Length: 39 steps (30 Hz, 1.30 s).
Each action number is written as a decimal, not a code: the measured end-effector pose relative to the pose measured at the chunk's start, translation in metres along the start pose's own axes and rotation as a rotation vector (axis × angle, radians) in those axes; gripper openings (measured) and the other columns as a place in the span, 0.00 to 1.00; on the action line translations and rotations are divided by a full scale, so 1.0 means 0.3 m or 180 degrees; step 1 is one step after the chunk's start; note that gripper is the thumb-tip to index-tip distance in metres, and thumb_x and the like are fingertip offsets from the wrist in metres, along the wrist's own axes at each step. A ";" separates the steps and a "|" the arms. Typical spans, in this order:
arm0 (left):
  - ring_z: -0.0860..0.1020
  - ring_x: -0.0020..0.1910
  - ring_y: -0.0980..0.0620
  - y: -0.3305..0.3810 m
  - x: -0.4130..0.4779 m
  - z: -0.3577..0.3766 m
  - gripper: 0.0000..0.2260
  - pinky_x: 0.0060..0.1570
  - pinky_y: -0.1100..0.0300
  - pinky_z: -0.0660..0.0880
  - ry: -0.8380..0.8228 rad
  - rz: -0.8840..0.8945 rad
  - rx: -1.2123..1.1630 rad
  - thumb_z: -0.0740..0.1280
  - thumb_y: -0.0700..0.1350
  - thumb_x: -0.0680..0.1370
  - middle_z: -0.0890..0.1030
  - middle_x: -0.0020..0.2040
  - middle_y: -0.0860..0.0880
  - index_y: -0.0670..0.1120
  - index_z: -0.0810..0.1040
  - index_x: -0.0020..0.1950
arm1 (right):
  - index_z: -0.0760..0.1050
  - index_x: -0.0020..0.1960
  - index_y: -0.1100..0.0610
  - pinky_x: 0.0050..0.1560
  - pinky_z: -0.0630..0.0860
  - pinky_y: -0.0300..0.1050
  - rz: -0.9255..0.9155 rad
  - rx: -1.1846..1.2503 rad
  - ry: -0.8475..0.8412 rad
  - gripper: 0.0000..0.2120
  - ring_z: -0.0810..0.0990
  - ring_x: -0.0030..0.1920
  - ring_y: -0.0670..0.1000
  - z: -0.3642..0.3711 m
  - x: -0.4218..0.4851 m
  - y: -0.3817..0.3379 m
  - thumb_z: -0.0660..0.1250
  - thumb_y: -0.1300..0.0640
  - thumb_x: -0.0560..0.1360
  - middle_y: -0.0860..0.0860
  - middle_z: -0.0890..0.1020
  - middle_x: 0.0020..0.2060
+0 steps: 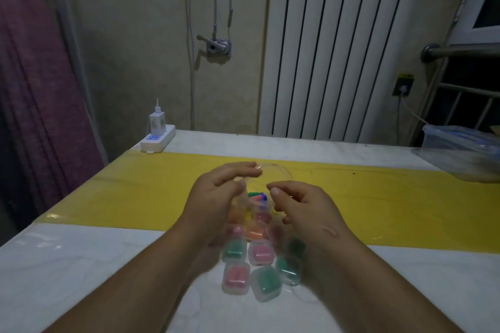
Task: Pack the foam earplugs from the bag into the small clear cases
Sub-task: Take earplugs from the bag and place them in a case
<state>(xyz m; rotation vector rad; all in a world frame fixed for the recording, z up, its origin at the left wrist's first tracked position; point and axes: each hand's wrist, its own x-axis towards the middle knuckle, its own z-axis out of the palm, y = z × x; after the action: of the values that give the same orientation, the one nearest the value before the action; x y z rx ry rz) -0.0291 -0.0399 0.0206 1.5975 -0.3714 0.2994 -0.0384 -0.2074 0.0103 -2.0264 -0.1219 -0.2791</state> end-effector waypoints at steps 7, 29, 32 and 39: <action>0.75 0.58 0.47 -0.119 0.061 -0.080 0.14 0.56 0.52 0.74 0.0808 -0.0932 0.2537 0.61 0.52 0.78 0.80 0.59 0.50 0.54 0.79 0.61 | 0.81 0.51 0.42 0.37 0.67 0.37 0.0057 -0.1041 0.0322 0.07 0.73 0.39 0.43 -0.018 0.013 0.021 0.67 0.51 0.75 0.44 0.72 0.40; 0.79 0.36 0.44 -0.094 0.059 -0.043 0.06 0.31 0.57 0.77 0.0615 -0.1036 -0.0002 0.68 0.30 0.73 0.77 0.35 0.41 0.39 0.74 0.42 | 0.80 0.58 0.43 0.47 0.75 0.43 -0.0295 -0.2205 0.0003 0.19 0.79 0.52 0.51 0.010 0.036 0.012 0.64 0.61 0.73 0.46 0.81 0.55; 0.74 0.31 0.48 -0.104 0.057 -0.037 0.09 0.30 0.58 0.74 0.0532 -0.1024 0.0043 0.73 0.33 0.72 0.76 0.31 0.45 0.41 0.74 0.41 | 0.79 0.58 0.41 0.48 0.76 0.45 -0.0323 -0.2265 -0.0038 0.22 0.77 0.52 0.53 0.024 0.050 0.017 0.63 0.61 0.70 0.47 0.80 0.54; 0.75 0.31 0.51 -0.093 0.049 -0.031 0.09 0.27 0.61 0.73 0.0518 -0.0939 0.0180 0.75 0.35 0.71 0.77 0.35 0.46 0.41 0.76 0.44 | 0.70 0.34 0.43 0.46 0.75 0.47 -0.0095 -0.2205 -0.0513 0.09 0.75 0.49 0.54 0.035 0.049 0.026 0.60 0.57 0.68 0.50 0.79 0.46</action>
<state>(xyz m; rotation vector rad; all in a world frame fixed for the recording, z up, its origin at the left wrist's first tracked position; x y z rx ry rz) -0.0040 -0.0303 0.0019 1.6450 -0.0007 0.2123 -0.0210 -0.2019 0.0026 -2.7380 -0.1725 -0.1886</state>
